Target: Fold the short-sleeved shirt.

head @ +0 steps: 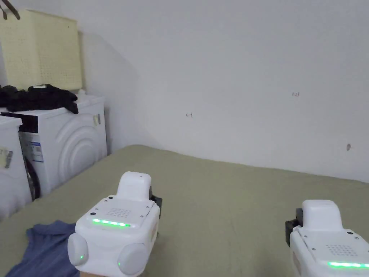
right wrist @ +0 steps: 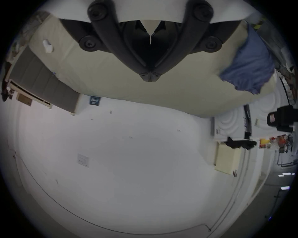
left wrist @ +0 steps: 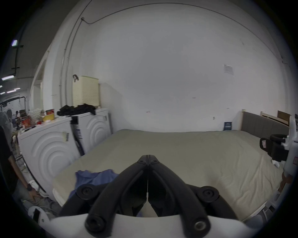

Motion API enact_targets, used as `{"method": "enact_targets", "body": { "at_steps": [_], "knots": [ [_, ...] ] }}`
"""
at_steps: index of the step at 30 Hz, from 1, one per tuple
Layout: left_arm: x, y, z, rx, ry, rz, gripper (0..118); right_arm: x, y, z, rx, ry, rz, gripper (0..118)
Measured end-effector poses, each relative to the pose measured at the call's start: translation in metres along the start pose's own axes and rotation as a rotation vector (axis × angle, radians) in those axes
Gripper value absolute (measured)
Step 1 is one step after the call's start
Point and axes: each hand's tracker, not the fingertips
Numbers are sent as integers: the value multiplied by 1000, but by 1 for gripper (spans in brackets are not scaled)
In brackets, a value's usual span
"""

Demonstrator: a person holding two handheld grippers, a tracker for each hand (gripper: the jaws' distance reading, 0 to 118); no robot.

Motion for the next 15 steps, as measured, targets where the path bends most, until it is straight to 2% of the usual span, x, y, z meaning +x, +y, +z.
{"method": "enact_targets", "body": {
  "at_steps": [5,10,13,15],
  "knots": [
    [-61,-10,14,-39,144,20,0,-60,9,-11,4,233,-39,0],
    [-109,-26,32,-87,267,15,0,-117,12,-15,38,359,26,0],
    [-131,-37,36,-121,343,3,0,-140,11,-21,11,440,22,1],
    [-145,-42,40,-128,327,30,0,-150,8,-27,4,454,17,1]
  ]
}}
